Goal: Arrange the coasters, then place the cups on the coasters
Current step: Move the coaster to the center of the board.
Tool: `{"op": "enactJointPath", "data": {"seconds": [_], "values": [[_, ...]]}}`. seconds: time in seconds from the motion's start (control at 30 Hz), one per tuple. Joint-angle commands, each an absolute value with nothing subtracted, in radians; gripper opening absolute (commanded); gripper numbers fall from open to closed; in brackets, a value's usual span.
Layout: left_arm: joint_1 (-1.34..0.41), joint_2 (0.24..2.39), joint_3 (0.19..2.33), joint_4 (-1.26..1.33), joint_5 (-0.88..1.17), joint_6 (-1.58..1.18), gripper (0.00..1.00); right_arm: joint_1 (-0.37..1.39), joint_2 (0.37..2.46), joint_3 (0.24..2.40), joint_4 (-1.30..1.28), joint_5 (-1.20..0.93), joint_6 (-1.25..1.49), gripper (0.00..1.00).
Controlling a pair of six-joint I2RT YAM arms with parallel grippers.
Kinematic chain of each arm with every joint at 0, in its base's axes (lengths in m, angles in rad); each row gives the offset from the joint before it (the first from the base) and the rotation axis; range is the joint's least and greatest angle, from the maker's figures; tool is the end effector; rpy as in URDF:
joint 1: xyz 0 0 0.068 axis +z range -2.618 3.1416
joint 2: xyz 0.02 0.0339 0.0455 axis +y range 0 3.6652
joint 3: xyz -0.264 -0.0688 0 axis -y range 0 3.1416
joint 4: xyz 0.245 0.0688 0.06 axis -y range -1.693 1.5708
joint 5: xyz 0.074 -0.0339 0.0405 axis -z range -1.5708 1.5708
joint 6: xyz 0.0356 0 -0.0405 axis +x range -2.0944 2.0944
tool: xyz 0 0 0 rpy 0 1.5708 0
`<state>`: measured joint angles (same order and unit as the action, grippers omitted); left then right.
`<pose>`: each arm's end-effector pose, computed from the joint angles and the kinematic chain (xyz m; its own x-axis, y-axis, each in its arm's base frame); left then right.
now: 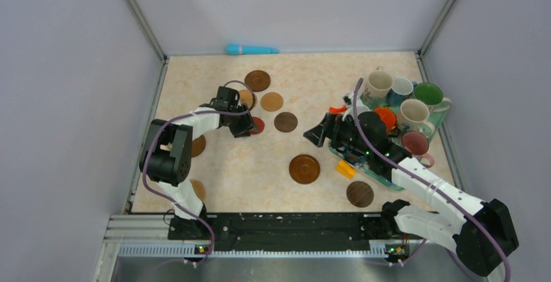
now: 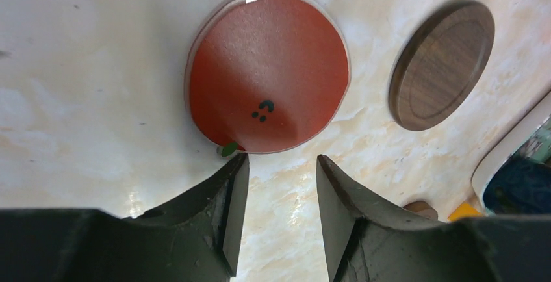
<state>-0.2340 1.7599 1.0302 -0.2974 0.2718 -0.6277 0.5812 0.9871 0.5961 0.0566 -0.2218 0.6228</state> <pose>0.3366 -0.0900 0.1615 -0.8843 -0.3708 -0.2838 -0.1988 0.8489 -0.4898 0.1851 0.1309 0.2602 -0.6365 0.2627 -0.7251 -0.4161 0.6747 0.6096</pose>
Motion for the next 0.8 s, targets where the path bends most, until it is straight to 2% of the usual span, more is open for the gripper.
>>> {"op": "enactJointPath", "data": {"seconds": [0.0, 0.47, 0.67, 0.77], "values": [[-0.256, 1.734, 0.999, -0.266, 0.256, -0.648, 0.49, 0.595, 0.962, 0.597, 0.084, -0.212, 0.625, 0.93], [-0.258, 1.794, 1.032, -0.17, 0.276, -0.653, 0.49, 0.595, 0.932, 0.599, 0.061, -0.202, 0.624, 0.92], [-0.259, 1.712, 1.018, -0.218, 0.275, -0.653, 0.49, 0.595, 0.924, 0.591, 0.055, -0.199, 0.621, 0.93], [-0.258, 1.649, 1.014, -0.268, 0.226, -0.64, 0.53, 0.594, 0.923, 0.591, 0.059, -0.202, 0.621, 0.92]]}}
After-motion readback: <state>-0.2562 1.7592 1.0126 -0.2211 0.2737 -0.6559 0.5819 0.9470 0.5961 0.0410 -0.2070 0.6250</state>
